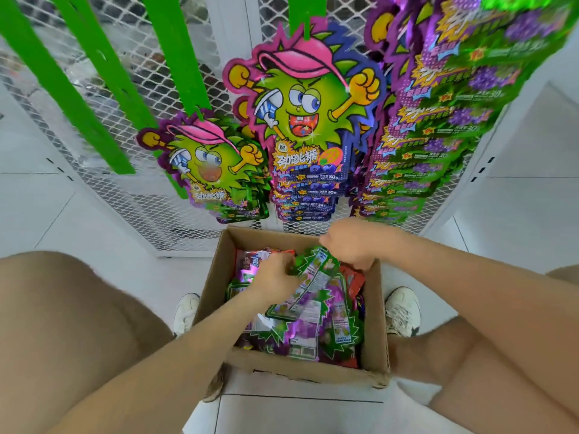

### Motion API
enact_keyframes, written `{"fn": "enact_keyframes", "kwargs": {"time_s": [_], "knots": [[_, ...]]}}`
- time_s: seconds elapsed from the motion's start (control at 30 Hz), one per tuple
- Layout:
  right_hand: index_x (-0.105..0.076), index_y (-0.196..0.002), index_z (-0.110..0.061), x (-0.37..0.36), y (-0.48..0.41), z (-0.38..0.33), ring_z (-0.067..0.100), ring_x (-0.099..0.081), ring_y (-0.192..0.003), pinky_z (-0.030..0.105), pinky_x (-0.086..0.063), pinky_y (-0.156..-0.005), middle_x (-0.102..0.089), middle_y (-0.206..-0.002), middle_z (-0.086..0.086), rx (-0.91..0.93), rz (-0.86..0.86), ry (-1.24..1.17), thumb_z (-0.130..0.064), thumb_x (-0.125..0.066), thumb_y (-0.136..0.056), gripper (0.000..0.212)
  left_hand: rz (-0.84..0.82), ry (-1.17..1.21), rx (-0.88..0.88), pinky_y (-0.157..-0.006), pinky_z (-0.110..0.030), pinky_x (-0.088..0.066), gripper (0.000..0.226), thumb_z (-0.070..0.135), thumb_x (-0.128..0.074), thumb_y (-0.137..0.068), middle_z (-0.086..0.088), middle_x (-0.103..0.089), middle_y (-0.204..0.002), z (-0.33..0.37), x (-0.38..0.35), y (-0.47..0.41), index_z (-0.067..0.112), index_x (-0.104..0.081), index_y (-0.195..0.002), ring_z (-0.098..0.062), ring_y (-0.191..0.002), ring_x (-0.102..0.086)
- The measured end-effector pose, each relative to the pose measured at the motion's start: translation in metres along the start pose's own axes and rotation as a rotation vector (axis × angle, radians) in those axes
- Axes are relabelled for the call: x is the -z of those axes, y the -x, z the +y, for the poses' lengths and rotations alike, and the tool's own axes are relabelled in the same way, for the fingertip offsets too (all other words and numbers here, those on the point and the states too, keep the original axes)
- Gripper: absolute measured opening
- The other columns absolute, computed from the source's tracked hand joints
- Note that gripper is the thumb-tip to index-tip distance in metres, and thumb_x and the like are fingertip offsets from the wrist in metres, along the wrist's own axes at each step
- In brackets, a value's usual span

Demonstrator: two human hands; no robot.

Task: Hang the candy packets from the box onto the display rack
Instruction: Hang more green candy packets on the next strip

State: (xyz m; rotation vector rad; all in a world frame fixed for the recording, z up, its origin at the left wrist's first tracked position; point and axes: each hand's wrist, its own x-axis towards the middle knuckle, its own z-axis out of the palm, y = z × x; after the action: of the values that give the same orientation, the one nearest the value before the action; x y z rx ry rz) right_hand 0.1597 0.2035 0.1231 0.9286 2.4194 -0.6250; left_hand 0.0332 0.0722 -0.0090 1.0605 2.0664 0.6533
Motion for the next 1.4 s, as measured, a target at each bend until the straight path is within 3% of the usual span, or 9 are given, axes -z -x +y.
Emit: {"fn": "enact_keyframes", "kwargs": {"time_s": [0.13, 0.37, 0.53, 0.67, 0.77, 0.9, 1.03, 1.13, 1.4], "knots": [[-0.041, -0.147, 0.005, 0.015, -0.005, -0.002, 0.042, -0.078, -0.082, 0.047, -0.066, -0.075, -0.071, -0.105, 0.036, -0.202, 0.030, -0.901, -0.031, -0.066, -0.102, 0.063, 0.145, -0.289, -0.361, -0.082, -0.044, -0.054, 0.021, 0.017, -0.063, -0.094, -0.005, -0.067, -0.106, 0.031, 0.031, 0.022, 0.019, -0.067, -0.114, -0.029, -0.102, -0.062], [-0.070, -0.101, -0.008, 0.032, 0.004, -0.018, 0.036, -0.076, -0.083, 0.051, -0.066, -0.075, -0.074, -0.094, 0.019, 0.025, -0.011, -0.403, -0.004, -0.072, -0.088, 0.013, -0.212, -0.400, -0.444, -0.075, -0.029, -0.056, 0.039, 0.051, -0.087, -0.082, 0.009, -0.073, -0.091, 0.064, 0.126, 0.061, 0.026, -0.075, -0.109, -0.009, -0.082, -0.069], [-0.062, -0.074, -0.021, 0.055, 0.012, -0.034, 0.013, -0.042, -0.056, 0.029, -0.038, -0.058, -0.046, -0.060, -0.002, 0.281, 0.135, -0.049, -0.010, -0.063, -0.099, 0.027, 0.329, -0.247, -0.463, -0.065, -0.028, -0.047, 0.005, 0.023, -0.075, -0.094, 0.011, -0.067, -0.072, 0.072, 0.197, 0.063, 0.027, -0.072, -0.093, -0.003, -0.068, -0.062], [-0.039, -0.079, -0.035, 0.065, 0.008, -0.049, 0.008, -0.043, -0.055, 0.018, -0.034, -0.053, -0.049, -0.060, -0.006, 0.346, 0.241, -0.008, -0.011, -0.051, -0.106, 0.039, 0.790, -0.102, -0.426, -0.074, -0.030, -0.039, 0.021, 0.002, -0.063, -0.089, 0.007, -0.052, -0.087, 0.078, 0.221, 0.052, 0.011, -0.058, -0.107, -0.013, -0.081, -0.048], [-0.062, -0.105, -0.021, 0.073, 0.007, -0.065, 0.010, -0.045, -0.058, 0.017, -0.032, -0.051, -0.053, -0.066, -0.001, 0.396, 0.418, -0.049, -0.008, -0.049, -0.107, 0.019, 0.954, -0.034, -0.411, -0.099, -0.040, -0.046, 0.048, -0.005, -0.055, -0.079, -0.007, -0.051, -0.119, 0.086, 0.231, 0.041, 0.003, -0.051, -0.126, -0.025, -0.111, -0.052], [-0.054, -0.143, -0.011, 0.084, 0.007, -0.089, 0.025, -0.052, -0.069, 0.040, -0.044, -0.073, -0.068, -0.078, 0.010, 0.462, 0.682, -0.122, -0.002, -0.048, -0.104, 0.040, 0.891, 0.100, -0.390, -0.111, -0.039, -0.046, 0.061, 0.000, -0.057, -0.086, -0.007, -0.053, -0.141, 0.102, 0.240, 0.031, 0.008, -0.046, -0.146, -0.023, -0.129, -0.055], [-0.060, -0.134, -0.022, 0.089, 0.007, -0.110, 0.024, -0.057, -0.068, 0.045, -0.053, -0.066, -0.066, -0.075, 0.002, 0.439, 0.984, -0.152, -0.020, -0.050, -0.101, 0.034, 0.938, 0.162, -0.301, -0.099, -0.049, -0.050, 0.017, 0.035, -0.053, -0.101, 0.012, -0.066, -0.106, 0.115, 0.248, 0.024, 0.028, -0.058, -0.115, -0.020, -0.105, -0.064], [-0.065, -0.125, -0.023, 0.098, 0.004, -0.124, 0.026, -0.063, -0.084, 0.043, -0.053, -0.073, -0.070, -0.088, 0.001, 0.422, 1.134, -0.156, -0.032, -0.054, -0.101, 0.028, 0.756, 0.257, -0.257, -0.088, -0.044, -0.048, 0.040, 0.056, -0.047, -0.099, 0.008, -0.061, -0.077, 0.119, 0.258, 0.025, 0.020, -0.062, -0.090, -0.023, -0.083, -0.061], [-0.076, -0.104, -0.016, 0.115, 0.000, -0.147, 0.014, -0.057, -0.070, 0.032, -0.036, -0.068, -0.062, -0.075, -0.014, 0.596, 1.280, -0.413, -0.032, -0.063, -0.102, 0.020, 0.611, 0.510, -0.296, -0.078, -0.030, -0.048, 0.032, 0.033, -0.055, -0.104, 0.014, -0.069, -0.070, 0.125, 0.272, 0.043, 0.019, -0.064, -0.077, -0.007, -0.071, -0.062]]}}
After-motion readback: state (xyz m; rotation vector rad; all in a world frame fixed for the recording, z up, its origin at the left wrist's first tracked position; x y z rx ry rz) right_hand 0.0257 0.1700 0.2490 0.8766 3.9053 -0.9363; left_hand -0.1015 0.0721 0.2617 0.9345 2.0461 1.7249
